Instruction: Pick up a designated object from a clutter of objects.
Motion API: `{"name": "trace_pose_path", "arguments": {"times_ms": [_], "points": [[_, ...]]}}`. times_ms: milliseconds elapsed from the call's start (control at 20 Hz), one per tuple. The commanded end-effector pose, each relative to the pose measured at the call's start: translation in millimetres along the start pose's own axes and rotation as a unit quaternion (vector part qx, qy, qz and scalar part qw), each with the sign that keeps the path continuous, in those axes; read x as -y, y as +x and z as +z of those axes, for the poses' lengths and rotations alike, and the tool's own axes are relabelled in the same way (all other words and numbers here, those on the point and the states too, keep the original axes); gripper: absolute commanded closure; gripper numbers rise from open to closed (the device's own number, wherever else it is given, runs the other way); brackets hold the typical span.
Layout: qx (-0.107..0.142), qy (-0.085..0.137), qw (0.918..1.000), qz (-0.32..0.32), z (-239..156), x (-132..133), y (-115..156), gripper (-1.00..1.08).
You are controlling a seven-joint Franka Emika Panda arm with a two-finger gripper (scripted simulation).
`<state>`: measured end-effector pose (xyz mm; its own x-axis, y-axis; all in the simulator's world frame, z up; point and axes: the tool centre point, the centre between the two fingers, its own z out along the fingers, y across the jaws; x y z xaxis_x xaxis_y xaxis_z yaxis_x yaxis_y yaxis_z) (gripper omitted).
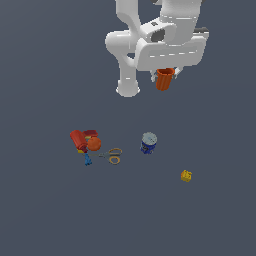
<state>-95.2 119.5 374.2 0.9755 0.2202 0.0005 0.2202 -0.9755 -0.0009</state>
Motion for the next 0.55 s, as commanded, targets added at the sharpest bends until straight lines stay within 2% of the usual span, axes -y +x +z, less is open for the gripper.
{"name": "trace_pose_path", "arguments": {"times_ms": [0, 500], "points": [[0.000, 0.000, 1.0000, 0.000, -13.9, -1.1, 2.6, 1.08], [0.000, 0.000, 1.0000, 0.000, -34.9, -2.7, 8.2, 1.08]]}}
